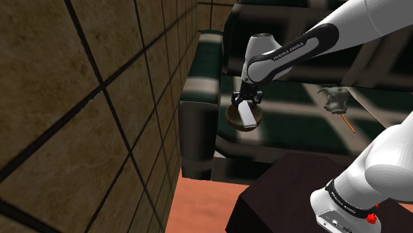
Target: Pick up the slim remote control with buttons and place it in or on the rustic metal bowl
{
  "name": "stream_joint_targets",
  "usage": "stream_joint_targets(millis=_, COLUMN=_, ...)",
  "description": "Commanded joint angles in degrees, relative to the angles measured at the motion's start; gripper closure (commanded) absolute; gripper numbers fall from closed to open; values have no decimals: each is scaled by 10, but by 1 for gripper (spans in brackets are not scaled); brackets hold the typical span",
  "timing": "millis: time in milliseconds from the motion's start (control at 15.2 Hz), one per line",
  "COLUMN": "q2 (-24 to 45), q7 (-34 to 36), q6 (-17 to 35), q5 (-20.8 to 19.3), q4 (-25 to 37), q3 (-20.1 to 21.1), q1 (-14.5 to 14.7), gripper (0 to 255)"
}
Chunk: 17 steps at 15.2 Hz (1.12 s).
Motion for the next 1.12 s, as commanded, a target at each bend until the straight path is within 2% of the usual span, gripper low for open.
stream_joint_targets(millis=0, q2=0, q7=0, q6=0, q5=0, q4=0, q3=0, q1=0, gripper=0)
stream_joint_targets(millis=264, q2=0, q7=0, q6=0, q5=0, q4=0, q3=0, q1=0, gripper=0)
stream_joint_targets(millis=528, q2=-45, q7=0, q6=-75, q5=0, q4=30, q3=1, q1=1, gripper=0)
stream_joint_targets(millis=1056, q2=-45, q7=0, q6=-75, q5=0, q4=30, q3=1, q1=1, gripper=0)
